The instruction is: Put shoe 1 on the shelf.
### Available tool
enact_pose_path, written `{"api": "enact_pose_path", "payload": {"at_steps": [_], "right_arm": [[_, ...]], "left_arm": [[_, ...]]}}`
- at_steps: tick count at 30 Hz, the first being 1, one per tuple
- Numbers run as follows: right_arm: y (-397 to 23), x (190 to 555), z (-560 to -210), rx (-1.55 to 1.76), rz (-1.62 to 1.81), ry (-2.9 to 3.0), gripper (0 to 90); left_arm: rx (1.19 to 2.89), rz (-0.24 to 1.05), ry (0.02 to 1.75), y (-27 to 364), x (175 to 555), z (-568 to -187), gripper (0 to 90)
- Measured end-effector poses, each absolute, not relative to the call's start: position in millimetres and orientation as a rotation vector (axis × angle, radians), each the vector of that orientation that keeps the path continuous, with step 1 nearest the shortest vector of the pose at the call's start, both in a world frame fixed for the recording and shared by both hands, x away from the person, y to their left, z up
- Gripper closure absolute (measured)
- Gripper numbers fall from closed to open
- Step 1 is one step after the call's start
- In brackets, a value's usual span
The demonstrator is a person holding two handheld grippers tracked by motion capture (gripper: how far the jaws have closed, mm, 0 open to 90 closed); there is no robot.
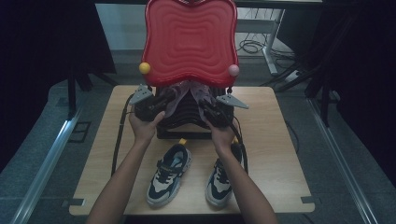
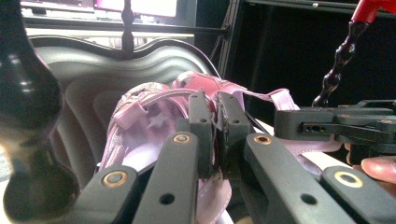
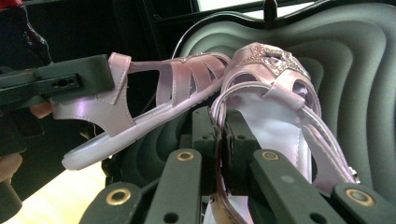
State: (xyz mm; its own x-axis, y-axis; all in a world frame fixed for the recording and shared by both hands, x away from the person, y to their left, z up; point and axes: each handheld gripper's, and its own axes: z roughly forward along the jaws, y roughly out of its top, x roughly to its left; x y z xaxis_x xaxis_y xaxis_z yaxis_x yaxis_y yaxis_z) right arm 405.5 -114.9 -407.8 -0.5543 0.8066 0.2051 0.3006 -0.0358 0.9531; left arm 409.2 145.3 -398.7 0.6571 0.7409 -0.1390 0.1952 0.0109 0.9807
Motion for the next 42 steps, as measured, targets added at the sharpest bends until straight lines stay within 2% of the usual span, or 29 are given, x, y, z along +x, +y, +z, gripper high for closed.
{"api": "enact_pose_path", "payload": {"at_steps": [15,32,42], "right_arm": [[-103.6,421.6,-414.9,1.072,1.556,1.836,85.2],[-103.4,422.0,-432.1,1.032,1.407,1.941,83.6],[-104.2,424.3,-435.7,1.049,1.389,1.988,82.5]], "left_arm": [[1.551,0.559,0.794,139.2,417.7,-410.3,86.0],[1.642,0.537,0.782,142.8,412.7,-445.1,83.6],[1.637,0.511,0.797,144.9,412.5,-447.8,81.0]]}}
